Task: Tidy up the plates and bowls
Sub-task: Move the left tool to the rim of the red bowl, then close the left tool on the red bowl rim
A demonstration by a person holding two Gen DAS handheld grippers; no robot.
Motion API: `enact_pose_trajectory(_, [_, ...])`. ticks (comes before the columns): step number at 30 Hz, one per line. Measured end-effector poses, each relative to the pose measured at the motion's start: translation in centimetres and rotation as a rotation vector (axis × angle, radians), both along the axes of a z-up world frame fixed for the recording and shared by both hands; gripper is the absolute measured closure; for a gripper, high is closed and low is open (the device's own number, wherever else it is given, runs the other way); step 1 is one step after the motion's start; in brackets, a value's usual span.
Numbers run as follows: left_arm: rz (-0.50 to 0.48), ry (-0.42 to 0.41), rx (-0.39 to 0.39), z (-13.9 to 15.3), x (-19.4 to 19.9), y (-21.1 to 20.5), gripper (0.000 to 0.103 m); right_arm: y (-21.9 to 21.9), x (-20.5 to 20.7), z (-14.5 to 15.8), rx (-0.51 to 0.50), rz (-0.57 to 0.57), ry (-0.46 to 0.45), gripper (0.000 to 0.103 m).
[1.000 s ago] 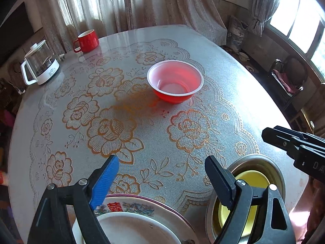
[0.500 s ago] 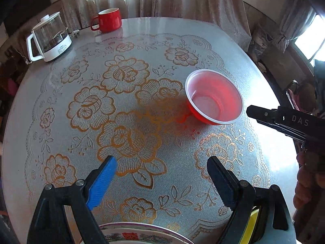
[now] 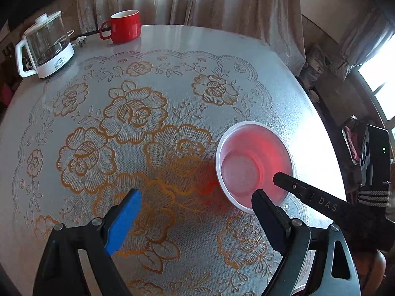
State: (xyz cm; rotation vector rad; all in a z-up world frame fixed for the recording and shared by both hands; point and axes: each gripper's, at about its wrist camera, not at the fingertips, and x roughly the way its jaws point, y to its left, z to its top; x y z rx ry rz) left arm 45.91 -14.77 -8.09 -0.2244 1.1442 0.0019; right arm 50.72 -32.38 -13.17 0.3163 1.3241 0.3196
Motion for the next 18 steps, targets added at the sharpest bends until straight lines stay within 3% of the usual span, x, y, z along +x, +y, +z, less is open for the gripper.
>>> enact_pose_trajectory(4, [-0.019, 0.008, 0.023, -0.7, 0.7, -0.8, 0.012, -0.1, -0.4, 0.0, -0.003, 0.021, -0.011, 0.093])
enact_pose_trajectory(14, [-0.082, 0.025, 0.072, -2.4, 1.0, -2.6, 0.012, -1.1, -1.8, 0.7, 0.009, 0.010, -0.025, 0.095])
enact_pose_trajectory(17, [-0.112, 0.014, 0.067, -2.8, 0.7, -3.0, 0.019, -1.5, -2.6, 1.2, 0.018, -0.002, -0.028, 0.095])
enact_pose_trajectory(18, [-0.123, 0.013, 0.062, -2.9, 0.7, -3.1, 0.027, -1.6, -2.8, 1.3, 0.018, -0.005, -0.029, 0.095])
